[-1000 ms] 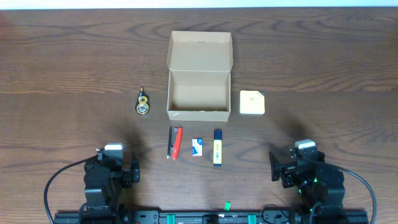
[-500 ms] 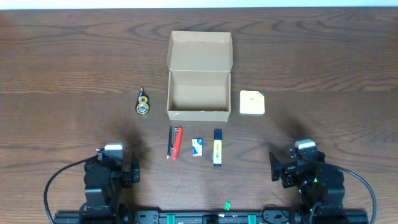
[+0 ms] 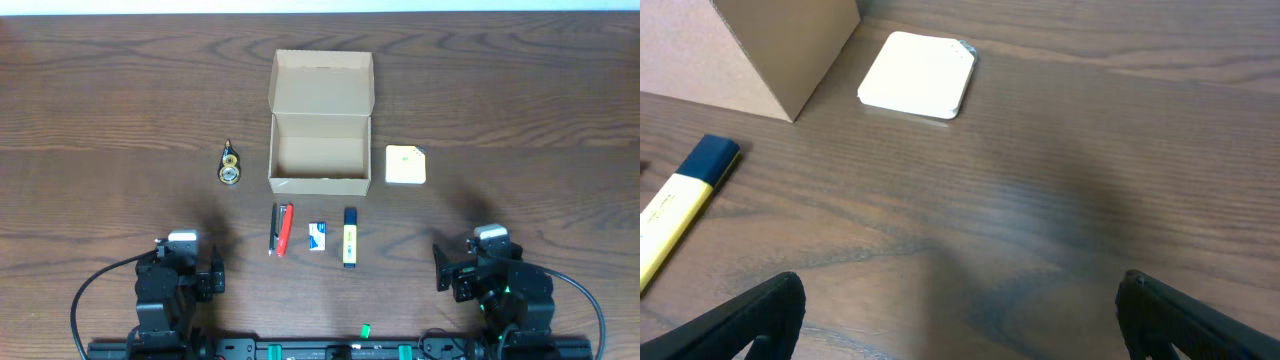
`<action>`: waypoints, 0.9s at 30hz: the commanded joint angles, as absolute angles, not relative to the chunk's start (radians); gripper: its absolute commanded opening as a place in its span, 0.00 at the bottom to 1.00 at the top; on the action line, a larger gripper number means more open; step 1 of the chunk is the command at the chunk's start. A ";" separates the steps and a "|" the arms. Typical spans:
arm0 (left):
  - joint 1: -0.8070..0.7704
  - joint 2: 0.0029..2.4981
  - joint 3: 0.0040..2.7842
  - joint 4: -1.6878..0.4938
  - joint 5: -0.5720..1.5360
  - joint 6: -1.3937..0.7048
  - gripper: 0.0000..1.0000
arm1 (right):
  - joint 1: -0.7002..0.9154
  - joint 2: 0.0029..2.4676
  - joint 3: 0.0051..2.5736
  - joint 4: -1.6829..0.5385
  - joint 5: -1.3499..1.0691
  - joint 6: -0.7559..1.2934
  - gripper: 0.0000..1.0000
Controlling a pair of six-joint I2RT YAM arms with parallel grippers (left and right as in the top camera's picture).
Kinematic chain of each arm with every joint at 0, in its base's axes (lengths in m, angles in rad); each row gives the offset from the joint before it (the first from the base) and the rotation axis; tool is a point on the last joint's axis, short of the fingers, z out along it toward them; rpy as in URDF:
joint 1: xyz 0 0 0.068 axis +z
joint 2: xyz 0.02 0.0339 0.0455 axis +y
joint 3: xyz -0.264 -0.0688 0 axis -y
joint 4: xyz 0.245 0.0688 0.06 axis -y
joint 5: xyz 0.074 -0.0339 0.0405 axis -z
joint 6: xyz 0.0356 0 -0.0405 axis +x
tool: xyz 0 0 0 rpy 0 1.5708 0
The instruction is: Pack container
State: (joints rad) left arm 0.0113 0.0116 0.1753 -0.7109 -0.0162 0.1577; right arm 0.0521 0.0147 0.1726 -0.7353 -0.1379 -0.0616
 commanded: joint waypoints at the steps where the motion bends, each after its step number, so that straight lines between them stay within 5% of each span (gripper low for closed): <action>1: 0.013 0.004 0.160 -0.717 -0.033 0.165 0.96 | 0.061 0.005 0.164 -0.740 -0.131 -0.068 0.99; 13: 0.013 0.004 0.160 -0.717 -0.033 0.165 0.96 | 0.061 0.085 0.232 -0.706 -0.138 0.023 0.99; 27: 0.013 0.004 0.160 -0.717 -0.033 0.165 0.96 | 0.059 0.752 0.825 -0.730 -0.173 0.065 0.99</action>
State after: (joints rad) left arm 0.0113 0.0109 0.1753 -0.7109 -0.0208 0.1577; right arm 0.0521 0.6697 0.7338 -0.7185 -0.1497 0.0387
